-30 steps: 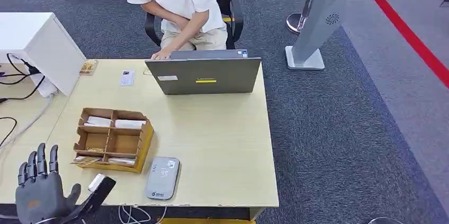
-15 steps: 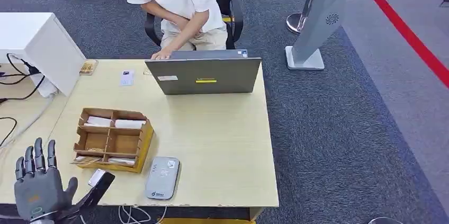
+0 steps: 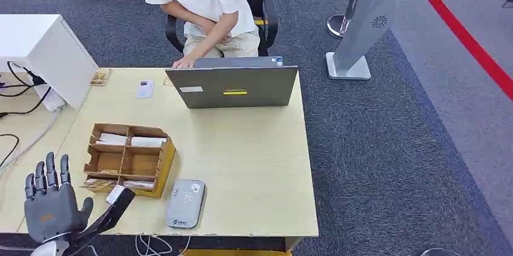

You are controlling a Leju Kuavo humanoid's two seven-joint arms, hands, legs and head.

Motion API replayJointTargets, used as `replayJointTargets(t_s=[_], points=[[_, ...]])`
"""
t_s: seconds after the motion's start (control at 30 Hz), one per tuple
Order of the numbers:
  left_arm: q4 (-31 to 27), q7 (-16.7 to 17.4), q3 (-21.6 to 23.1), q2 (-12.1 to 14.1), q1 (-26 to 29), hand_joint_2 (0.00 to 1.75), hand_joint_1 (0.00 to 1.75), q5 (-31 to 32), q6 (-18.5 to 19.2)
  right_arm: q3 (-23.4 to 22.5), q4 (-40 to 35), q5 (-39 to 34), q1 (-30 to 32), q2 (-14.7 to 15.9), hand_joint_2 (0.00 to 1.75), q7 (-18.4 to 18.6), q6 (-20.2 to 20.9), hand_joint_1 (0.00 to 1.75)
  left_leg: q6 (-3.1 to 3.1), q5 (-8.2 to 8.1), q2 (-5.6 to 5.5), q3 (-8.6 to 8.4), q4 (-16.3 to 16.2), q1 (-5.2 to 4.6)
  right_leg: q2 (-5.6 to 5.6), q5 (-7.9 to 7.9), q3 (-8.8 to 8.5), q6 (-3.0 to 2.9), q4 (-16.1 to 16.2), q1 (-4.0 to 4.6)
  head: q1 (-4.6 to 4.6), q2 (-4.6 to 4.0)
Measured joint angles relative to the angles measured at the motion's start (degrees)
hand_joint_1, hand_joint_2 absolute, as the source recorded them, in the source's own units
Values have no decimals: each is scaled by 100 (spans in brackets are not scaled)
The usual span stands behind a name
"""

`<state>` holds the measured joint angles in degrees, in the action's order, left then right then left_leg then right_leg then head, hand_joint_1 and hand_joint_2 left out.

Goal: Pass the card to the sensor for recognition and then transmit it.

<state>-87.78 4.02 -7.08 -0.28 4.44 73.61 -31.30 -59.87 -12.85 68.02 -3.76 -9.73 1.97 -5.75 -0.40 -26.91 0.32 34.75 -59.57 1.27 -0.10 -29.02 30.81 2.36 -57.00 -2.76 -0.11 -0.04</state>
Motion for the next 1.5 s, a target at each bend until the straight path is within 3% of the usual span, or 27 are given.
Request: replayJointTargets(t_s=[0.8, 0.83, 0.87, 1.5], points=[[538, 160, 214, 2, -90, 175, 0, -2, 114, 2, 0, 31, -8, -9, 175, 18, 20, 0, 0, 0, 0, 1, 0, 0, 1, 0, -1, 0, 0, 0, -2, 0], [540, 173, 214, 2, -91, 175, 51, 0, 114, 2, 0, 33, -9, -9, 175, 17, 20, 0, 0, 0, 0, 0, 0, 0, 1, 0, -1, 0, 0, 0, -2, 0], [540, 184, 214, 2, -90, 175, 175, -2, 114, 2, 0, 33, -9, -11, 175, 17, 20, 0, 0, 0, 0, 0, 0, 0, 1, 0, -1, 0, 0, 0, -2, 0], [573, 75, 216, 33, -100, 175, 175, -208, 164, 2, 0, 57, -9, -15, 175, 22, 26, 0, 0, 0, 0, -1, 0, -1, 0, 0, -3, 0, 0, 0, 0, 0]])
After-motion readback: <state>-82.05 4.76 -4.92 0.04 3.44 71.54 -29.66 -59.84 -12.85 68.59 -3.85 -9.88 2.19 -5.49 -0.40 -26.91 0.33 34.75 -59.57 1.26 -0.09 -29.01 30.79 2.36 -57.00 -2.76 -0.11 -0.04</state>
